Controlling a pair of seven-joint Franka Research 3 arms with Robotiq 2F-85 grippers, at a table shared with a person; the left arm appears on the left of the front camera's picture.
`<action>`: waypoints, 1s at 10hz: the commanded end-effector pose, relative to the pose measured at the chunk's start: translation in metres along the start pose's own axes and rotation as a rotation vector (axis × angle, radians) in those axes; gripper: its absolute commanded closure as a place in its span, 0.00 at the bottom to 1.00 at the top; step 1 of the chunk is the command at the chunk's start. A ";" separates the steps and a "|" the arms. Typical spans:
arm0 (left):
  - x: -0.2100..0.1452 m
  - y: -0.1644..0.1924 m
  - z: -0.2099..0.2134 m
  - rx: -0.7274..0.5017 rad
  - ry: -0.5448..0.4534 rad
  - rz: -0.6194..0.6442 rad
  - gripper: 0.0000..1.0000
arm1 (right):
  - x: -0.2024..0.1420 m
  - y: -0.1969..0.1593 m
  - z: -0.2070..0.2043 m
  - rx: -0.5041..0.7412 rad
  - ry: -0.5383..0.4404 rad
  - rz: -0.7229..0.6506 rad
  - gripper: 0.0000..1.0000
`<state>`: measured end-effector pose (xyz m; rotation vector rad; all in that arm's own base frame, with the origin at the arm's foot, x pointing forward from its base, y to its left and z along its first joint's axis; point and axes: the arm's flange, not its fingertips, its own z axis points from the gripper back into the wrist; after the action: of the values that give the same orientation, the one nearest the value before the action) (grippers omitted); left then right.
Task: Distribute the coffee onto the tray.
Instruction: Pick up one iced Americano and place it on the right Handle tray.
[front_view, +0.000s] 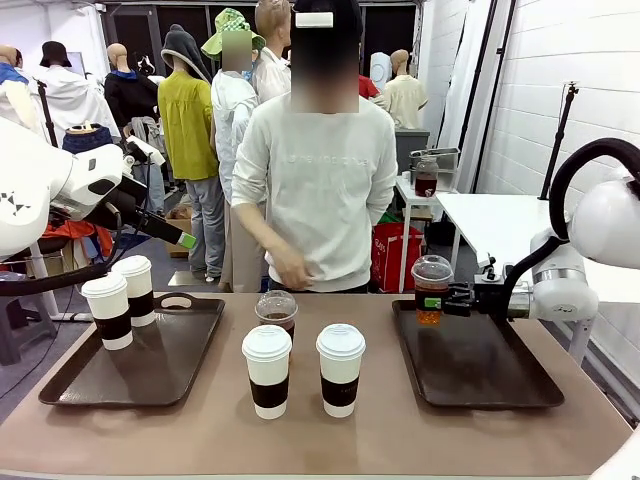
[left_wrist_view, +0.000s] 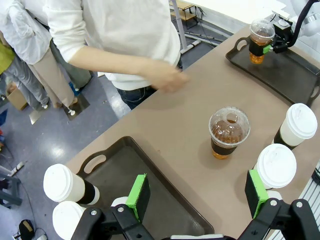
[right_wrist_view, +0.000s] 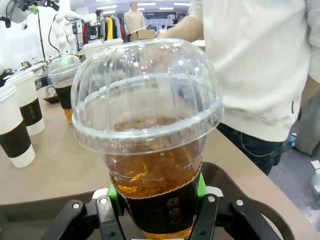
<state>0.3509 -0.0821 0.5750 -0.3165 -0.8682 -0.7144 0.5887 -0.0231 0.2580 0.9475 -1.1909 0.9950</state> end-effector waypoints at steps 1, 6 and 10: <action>0.000 0.001 0.000 -0.019 -0.008 0.006 0.00 | -0.001 -0.013 -0.001 -0.005 -0.080 0.020 0.40; 0.000 0.001 0.000 -0.019 -0.008 0.006 0.00 | -0.015 -0.026 -0.012 -0.029 -0.061 0.006 0.40; 0.000 0.001 0.000 -0.019 -0.008 0.006 0.00 | -0.026 -0.033 -0.015 -0.039 -0.046 -0.013 0.40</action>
<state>0.3509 -0.0821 0.5750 -0.3165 -0.8682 -0.7144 0.6118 -0.0240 0.2276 0.9637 -1.2083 0.9678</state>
